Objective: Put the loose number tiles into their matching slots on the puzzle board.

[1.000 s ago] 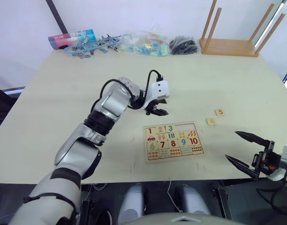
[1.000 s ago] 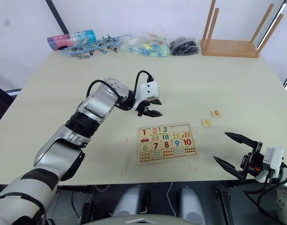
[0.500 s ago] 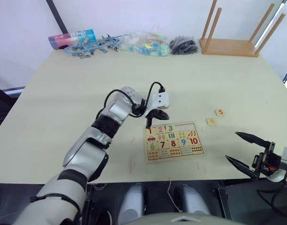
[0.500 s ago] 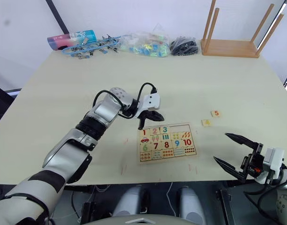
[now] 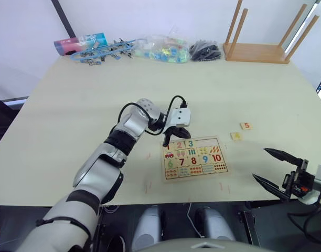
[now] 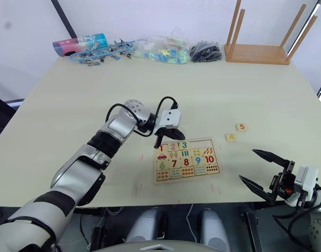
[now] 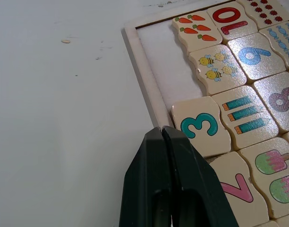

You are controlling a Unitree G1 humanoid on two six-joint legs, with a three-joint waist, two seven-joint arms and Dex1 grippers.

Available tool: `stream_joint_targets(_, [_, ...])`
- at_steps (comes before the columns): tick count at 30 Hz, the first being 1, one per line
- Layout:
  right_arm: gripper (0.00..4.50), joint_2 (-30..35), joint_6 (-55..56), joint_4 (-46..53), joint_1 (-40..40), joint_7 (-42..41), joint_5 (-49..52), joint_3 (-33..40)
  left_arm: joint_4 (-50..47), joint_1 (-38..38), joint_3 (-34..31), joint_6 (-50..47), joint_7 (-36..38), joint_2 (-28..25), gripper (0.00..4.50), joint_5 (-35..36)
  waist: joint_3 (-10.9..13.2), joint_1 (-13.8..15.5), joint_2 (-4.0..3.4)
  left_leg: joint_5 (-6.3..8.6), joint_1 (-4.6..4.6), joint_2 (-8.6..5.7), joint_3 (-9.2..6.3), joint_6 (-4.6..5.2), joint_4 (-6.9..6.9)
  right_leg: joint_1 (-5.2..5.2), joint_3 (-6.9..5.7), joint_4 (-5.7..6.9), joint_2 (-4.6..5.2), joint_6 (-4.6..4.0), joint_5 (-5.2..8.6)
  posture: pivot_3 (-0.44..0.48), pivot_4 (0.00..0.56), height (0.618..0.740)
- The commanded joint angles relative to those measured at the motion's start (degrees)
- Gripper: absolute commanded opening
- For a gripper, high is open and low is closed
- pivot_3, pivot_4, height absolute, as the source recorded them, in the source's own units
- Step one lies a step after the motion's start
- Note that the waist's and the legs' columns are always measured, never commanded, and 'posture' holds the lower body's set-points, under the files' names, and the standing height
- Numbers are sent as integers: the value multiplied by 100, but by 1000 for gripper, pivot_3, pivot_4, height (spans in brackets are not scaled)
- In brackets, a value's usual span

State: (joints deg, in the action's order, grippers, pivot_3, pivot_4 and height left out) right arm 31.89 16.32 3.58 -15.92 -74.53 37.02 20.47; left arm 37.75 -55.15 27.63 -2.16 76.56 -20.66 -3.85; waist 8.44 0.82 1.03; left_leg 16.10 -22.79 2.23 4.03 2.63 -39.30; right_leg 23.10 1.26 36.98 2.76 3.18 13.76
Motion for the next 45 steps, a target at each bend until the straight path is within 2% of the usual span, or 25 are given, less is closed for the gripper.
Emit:
stream_joint_targets(1, [4500, 64, 55, 123, 21, -17, 78, 133, -118, 74, -99, 58, 54, -11, 45, -18, 0, 0, 0, 0, 0, 0, -1, 0, 0, 0, 0, 0, 0, 0, 0, 0, 150, 737])
stream_joint_targets(19, [4500, 86, 43, 28, 103, -63, 59, 127, -257, 162, -168, 33, 196, -84, 45, -57, 0, 0, 0, 0, 0, 0, -1, 0, 0, 0, 0, 0, 0, 0, 0, 0, 150, 737])
stream_joint_targets(28, [4500, 78, 47, 16, 107, -66, 50, 115, -350, 84, -435, 4, 160, 45, 45, 178, 0, 1, 0, 0, 0, 0, -2, 0, 0, 0, 0, 0, 0, 0, 0, 0, 150, 737])
stream_joint_targets(39, [4500, 73, 49, -13, 146, -92, 43, 106, -1094, 516, -398, -332, 557, 9, 45, 397, -1, -7, -1, 0, 2, 1, -3, 0, 0, 0, 0, 0, -1, 0, 0, 0, 150, 737])
stream_joint_targets(45, [4500, 79, 22, 3, 131, -96, 42, 106, -1212, 705, -259, -478, 397, -52, 45, 185, -1, 5, -1, 0, 1, 1, -4, 0, 0, 0, 1, 0, 0, 0, 0, 0, 150, 737])
